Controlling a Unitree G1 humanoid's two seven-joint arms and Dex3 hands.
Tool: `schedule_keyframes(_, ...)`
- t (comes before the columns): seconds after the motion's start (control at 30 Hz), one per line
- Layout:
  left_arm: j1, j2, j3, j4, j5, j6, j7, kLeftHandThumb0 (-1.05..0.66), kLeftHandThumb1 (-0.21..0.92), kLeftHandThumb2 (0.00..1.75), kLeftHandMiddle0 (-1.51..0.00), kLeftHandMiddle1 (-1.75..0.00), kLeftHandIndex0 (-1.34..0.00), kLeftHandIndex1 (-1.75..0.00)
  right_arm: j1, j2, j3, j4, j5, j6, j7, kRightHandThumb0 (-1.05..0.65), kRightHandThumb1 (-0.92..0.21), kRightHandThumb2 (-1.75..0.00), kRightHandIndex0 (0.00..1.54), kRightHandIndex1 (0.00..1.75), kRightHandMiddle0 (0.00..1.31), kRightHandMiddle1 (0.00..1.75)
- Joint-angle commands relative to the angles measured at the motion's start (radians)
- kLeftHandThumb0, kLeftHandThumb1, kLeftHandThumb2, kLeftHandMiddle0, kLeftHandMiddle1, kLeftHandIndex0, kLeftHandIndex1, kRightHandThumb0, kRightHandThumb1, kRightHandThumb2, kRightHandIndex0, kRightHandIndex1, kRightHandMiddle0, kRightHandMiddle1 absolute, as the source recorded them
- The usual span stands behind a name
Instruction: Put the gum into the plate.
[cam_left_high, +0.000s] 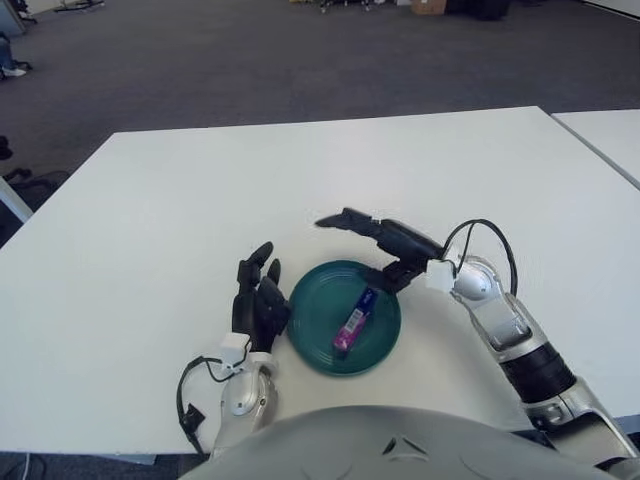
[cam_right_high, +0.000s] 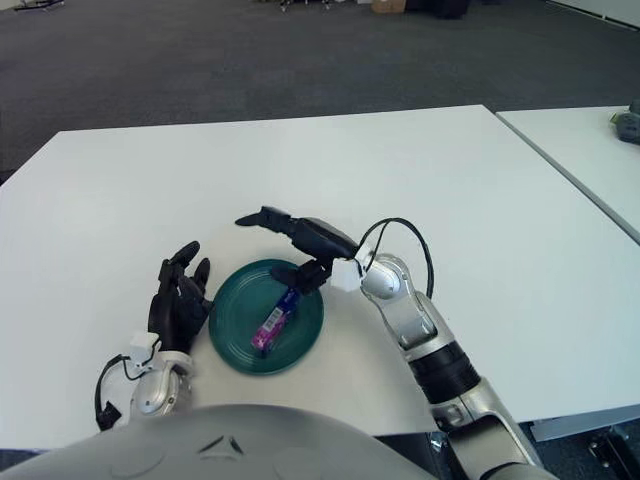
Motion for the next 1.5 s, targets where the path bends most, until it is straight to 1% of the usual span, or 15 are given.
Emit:
schedule_keyframes(0.0,-0.028,-0.020,0.022,0.030,0.008,0.009,0.013,-0.90,0.92,1.05,-0.43,-0.01,-0.08,-0.90,0.038,0.066,-0.022,-0.007,0.053,0.035,-0.052,-1.01,-0.92,-0.91,0.38,0.04,0.00,0.65)
schedule_keyframes(0.17,-0.018,-0.018,0.025,0.040,0.012,-0.009,0.006,-0.93,0.92,1.06,-0.47,-0.03,-0.09,-0.90,0.060,0.109,-0.044,0.032,0.120,0.043,-0.060,-0.97,-0.92,-0.88,0.40,0.04,0.00,0.67)
schedule_keyframes(0.3,-0.011,-0.009,0.022,0.036,0.004,-0.020,-0.012,-0.94,0.92,1.07,-0.48,-0.03,-0.10,-0.90,0.086,0.091,-0.120,0.114,0.211,0.013,-0.031,-0.97,-0.92,-0.86,0.41,0.04,0.00,0.65)
schedule_keyframes(0.37,-0.010,-0.004,0.023,0.040,-0.001,-0.027,-0.022,-0.95,0.92,1.07,-0.48,-0.03,-0.10,-0.90,0.110,0.091,-0.151,0.122,0.232,0.032,-0.044,-0.97,-0.92,-0.87,0.42,0.04,0.00,0.64)
schedule_keyframes(0.47,-0.006,0.003,0.027,0.043,0.003,-0.037,-0.032,-0.96,0.92,1.08,-0.48,-0.03,-0.11,-0.90,0.146,0.121,-0.186,0.113,0.247,0.115,-0.096,-0.96,-0.92,-0.88,0.44,0.04,0.00,0.64)
schedule_keyframes(0.57,0.002,0.007,0.033,0.042,0.004,-0.045,-0.039,-0.96,0.92,1.08,-0.49,-0.03,-0.12,-0.90,0.169,0.150,-0.210,0.115,0.267,0.167,-0.133,-0.93,-0.92,-0.91,0.47,0.05,0.00,0.69)
schedule_keyframes(0.6,0.004,0.008,0.035,0.042,0.004,-0.046,-0.041,-0.96,0.92,1.08,-0.49,-0.03,-0.12,-0.90,0.159,0.168,-0.224,0.157,0.289,0.182,-0.139,-0.92,-0.92,-0.91,0.47,0.05,0.00,0.69)
schedule_keyframes(0.67,0.007,0.008,0.039,0.045,0.005,-0.051,-0.045,-0.97,0.92,1.08,-0.49,-0.03,-0.11,-0.89,0.108,0.212,-0.268,0.320,0.357,0.200,-0.123,-0.92,-0.92,-0.92,0.46,0.04,0.00,0.72)
schedule_keyframes(0.73,0.009,0.008,0.041,0.048,0.006,-0.053,-0.047,-0.97,0.92,1.08,-0.49,-0.03,-0.10,-0.88,0.084,0.230,-0.289,0.387,0.389,0.209,-0.109,-0.92,-0.92,-0.92,0.45,0.03,0.00,0.73)
schedule_keyframes(0.87,0.015,0.007,0.047,0.052,0.004,-0.055,-0.052,-0.97,0.92,1.07,-0.49,-0.03,-0.09,-0.87,0.084,0.246,-0.299,0.374,0.420,0.244,-0.096,-0.93,-0.92,-0.92,0.40,0.01,0.00,0.71)
schedule_keyframes(0.97,0.022,0.005,0.050,0.053,0.000,-0.056,-0.055,-0.97,0.92,1.06,-0.47,-0.02,-0.07,-0.86,0.087,0.255,-0.300,0.362,0.434,0.267,-0.090,-0.94,-0.92,-0.93,0.32,0.00,0.00,0.63)
schedule_keyframes(1.07,0.037,0.003,0.053,0.041,-0.009,-0.051,-0.060,-0.97,0.92,1.06,-0.44,-0.01,-0.05,-0.86,0.111,0.248,-0.297,0.336,0.424,0.281,-0.095,-0.94,-0.92,-0.93,0.27,0.00,0.00,0.57)
schedule_keyframes(1.13,0.043,0.002,0.054,0.038,-0.013,-0.051,-0.065,-0.97,0.92,1.06,-0.43,0.00,-0.04,-0.85,0.110,0.249,-0.303,0.342,0.410,0.297,-0.120,-0.94,-0.92,-0.93,0.25,0.00,0.00,0.54)
schedule_keyframes(1.27,0.049,-0.002,0.059,0.039,-0.034,-0.066,-0.080,-0.96,0.92,1.06,-0.40,0.00,-0.03,-0.85,0.091,0.242,-0.347,0.380,0.419,0.331,-0.151,-0.92,-0.92,-0.91,0.25,0.00,0.00,0.51)
schedule_keyframes(1.47,0.061,-0.002,0.075,0.040,-0.058,-0.087,-0.097,-0.97,0.92,1.04,-0.38,0.00,-0.02,-0.87,0.052,0.247,-0.397,0.461,0.421,0.323,-0.178,-0.83,-0.92,-0.90,0.25,0.01,0.00,0.51)
